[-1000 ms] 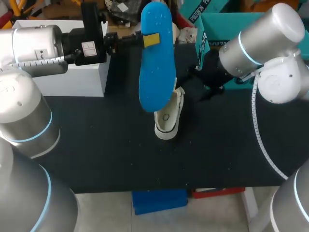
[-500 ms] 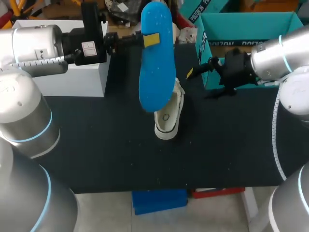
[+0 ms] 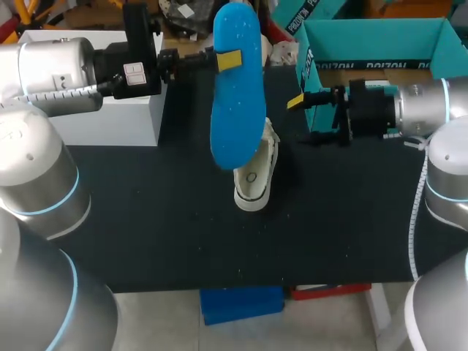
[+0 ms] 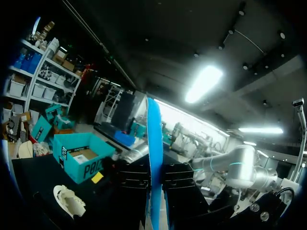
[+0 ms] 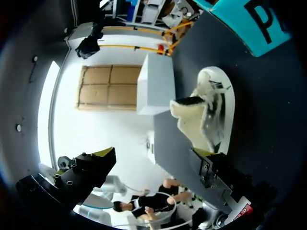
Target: Take the shoe out of the shoebox, open the shoe tongue, remove and reinsert the insole, then place the shoe into the shoebox
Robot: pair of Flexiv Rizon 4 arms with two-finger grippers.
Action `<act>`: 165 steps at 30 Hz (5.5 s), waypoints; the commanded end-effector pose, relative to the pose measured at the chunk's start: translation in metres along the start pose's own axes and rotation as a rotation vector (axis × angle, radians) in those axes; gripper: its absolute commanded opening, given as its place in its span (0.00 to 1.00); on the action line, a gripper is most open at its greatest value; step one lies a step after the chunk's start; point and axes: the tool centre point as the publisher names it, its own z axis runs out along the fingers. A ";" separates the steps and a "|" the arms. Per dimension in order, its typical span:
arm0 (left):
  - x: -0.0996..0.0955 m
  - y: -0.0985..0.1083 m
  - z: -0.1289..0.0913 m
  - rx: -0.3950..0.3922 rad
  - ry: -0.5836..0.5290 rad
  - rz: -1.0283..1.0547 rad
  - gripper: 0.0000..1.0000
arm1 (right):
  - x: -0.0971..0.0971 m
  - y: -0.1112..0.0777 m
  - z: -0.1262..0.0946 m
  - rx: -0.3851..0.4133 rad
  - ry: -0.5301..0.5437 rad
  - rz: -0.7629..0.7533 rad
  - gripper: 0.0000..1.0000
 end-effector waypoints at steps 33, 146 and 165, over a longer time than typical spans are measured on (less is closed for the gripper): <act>-0.065 0.099 0.040 -0.090 0.125 0.606 0.00 | -0.001 -0.002 0.009 -0.008 0.116 0.007 1.00; -0.171 0.233 0.020 0.067 0.320 2.141 0.00 | -0.001 -0.002 0.009 -0.008 0.116 0.007 1.00; -0.171 0.233 0.020 0.067 0.320 2.141 0.00 | -0.008 -0.022 0.048 0.106 0.131 -0.180 0.92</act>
